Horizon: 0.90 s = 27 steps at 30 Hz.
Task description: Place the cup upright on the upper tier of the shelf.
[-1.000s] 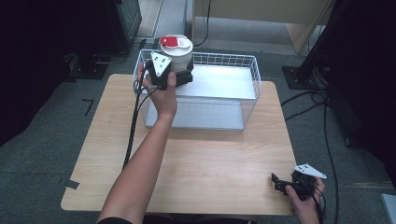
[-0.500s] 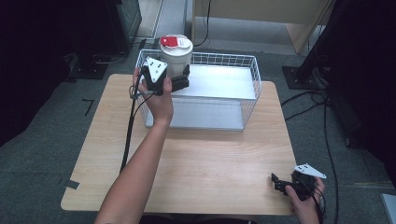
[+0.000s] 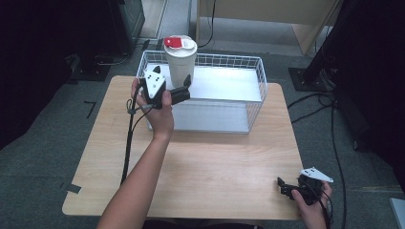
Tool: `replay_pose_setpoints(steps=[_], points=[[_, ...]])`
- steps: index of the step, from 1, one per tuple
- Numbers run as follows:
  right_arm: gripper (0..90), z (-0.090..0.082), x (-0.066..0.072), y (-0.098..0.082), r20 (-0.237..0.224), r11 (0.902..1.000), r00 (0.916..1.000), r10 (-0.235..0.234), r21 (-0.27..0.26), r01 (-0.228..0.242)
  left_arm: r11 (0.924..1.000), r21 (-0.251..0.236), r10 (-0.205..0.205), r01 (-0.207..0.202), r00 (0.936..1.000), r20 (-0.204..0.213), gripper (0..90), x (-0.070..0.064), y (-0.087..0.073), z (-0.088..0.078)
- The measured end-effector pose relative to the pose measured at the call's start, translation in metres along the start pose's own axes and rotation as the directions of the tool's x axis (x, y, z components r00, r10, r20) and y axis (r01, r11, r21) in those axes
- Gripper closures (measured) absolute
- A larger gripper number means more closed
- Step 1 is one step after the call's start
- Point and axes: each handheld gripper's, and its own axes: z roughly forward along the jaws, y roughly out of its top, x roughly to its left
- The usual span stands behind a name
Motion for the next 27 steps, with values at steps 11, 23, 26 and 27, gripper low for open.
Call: replay_pose_setpoints(steps=[11, 23, 26, 27], points=[[0.0, 0.0, 0.0, 0.0, -0.001, 1.0, 1.0, 0.0, 0.003, 0.0, 0.9997, -0.014, 0.022, -0.022, 0.9997, 0.005, 0.0, 0.0, -0.009, -0.028], [0.0, 0.0, 0.0, 0.0, 0.001, 1.0, 1.0, -0.002, 0.0, 0.002, 0.9998, -0.013, 0.012, -0.013, 0.9998, -0.018, 0.0, 0.01, -0.023, -0.063], [0.0, 0.0, 0.0, 0.0, 0.001, 1.0, 1.0, -0.003, 0.002, 0.003, 0.9996, -0.01, 0.025, -0.026, 0.9993, -0.029, 0.0, 0.012, -0.025, -0.07], [0.0, 0.0, 0.0, 0.0, 0.001, 1.0, 1.0, -0.005, 0.0, 0.005, 0.9995, -0.008, 0.03, -0.03, 0.999, -0.033, 0.0, 0.013, -0.026, -0.073]])
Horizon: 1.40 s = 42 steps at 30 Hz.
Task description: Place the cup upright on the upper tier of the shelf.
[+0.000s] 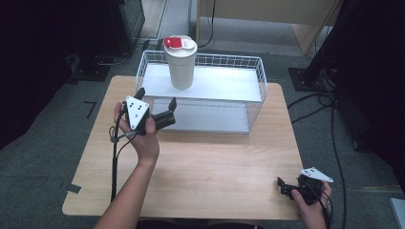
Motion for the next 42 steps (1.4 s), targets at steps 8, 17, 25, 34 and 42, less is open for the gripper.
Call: replay_pose_setpoints(steps=[8, 17, 25, 34, 42], points=[[0.0, 0.0, -0.001, 0.0, -0.004, 1.0, 1.0, 0.005, -0.002, -0.005, 0.9999, 0.004, 0.012, -0.012, 0.9995, -0.031, 0.0, 0.009, -0.012, -0.025], [0.0, 0.0, 0.0, 0.0, -0.002, 1.0, 1.0, 0.005, -0.001, -0.005, 0.9995, 0.031, -0.003, 0.005, 0.9984, -0.056, 0.0, 0.021, -0.03, -0.045], [0.0, 0.0, 0.0, 0.0, -0.001, 1.0, 1.0, 0.006, -0.001, -0.006, 0.9983, 0.057, -0.007, 0.012, 0.996, -0.088, 0.0, 0.035, -0.045, -0.063], [0.0, 0.0, 0.0, 0.0, 0.001, 1.0, 1.0, 0.002, 0.001, -0.002, 0.996, 0.087, -0.011, 0.022, 0.992, -0.126, 0.0, 0.05, -0.059, -0.083], [0.0, 0.0, 0.001, 0.0, 0.005, 1.0, 1.0, 0.003, 0.003, -0.003, 0.9911, 0.126, -0.021, 0.043, 0.9857, -0.167, 0.0, 0.064, -0.08, -0.101]])
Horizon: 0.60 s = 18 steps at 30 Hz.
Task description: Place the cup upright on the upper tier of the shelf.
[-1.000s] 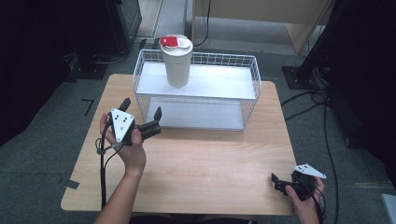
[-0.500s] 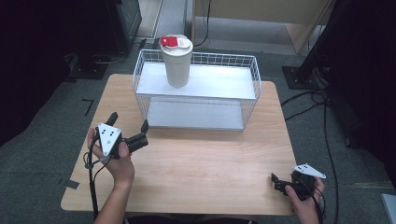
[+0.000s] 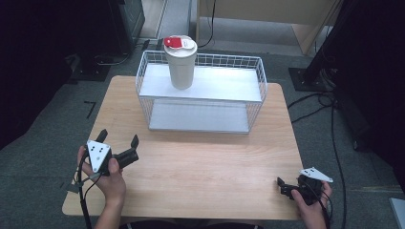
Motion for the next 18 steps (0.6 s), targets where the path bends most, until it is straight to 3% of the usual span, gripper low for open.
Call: replay_pose_setpoints(steps=[18], points=[[0.0, 0.0, 0.001, 0.0, 0.004, 1.0, 1.0, -0.007, 0.003, 0.007, 0.9955, 0.093, -0.015, 0.022, 0.9973, -0.072, 0.0, 0.033, -0.035, -0.026]])
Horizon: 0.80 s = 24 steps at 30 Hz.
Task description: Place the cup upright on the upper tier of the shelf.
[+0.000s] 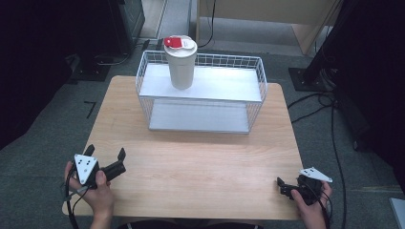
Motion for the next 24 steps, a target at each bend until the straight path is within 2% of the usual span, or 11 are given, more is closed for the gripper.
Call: replay_pose_setpoints(steps=[6, 11, 15, 18, 24], points=[[0.0, 0.0, 0.0, 0.0, 0.002, 1.0, 1.0, -0.001, 0.001, 0.001, 0.999, 0.041, -0.014, 0.015, 0.9995, -0.028, 0.0, 0.012, -0.013, -0.007], [0.0, 0.0, 0.0, 0.0, 0.002, 1.0, 1.0, -0.005, -0.001, 0.005, 0.9954, 0.082, -0.046, 0.05, 0.9978, -0.048, 0.0, 0.021, -0.022, -0.013], [0.0, 0.0, 0.0, 0.0, 0.002, 1.0, 1.0, -0.004, 0.0, 0.004, 0.9923, 0.109, -0.053, 0.059, 0.9971, -0.054, 0.0, 0.027, -0.025, -0.015], [0.0, 0.0, 0.0, 0.0, 0.001, 1.0, 1.0, -0.005, 0.0, 0.005, 0.9858, 0.156, -0.053, 0.061, 0.9969, -0.059, 0.0, 0.032, -0.028, -0.016], [0.0, 0.0, 0.001, 0.0, 0.005, 1.0, 1.0, -0.005, 0.003, 0.005, 0.9682, 0.227, -0.095, 0.106, 0.9936, -0.061, 0.0, 0.041, -0.036, -0.018]])
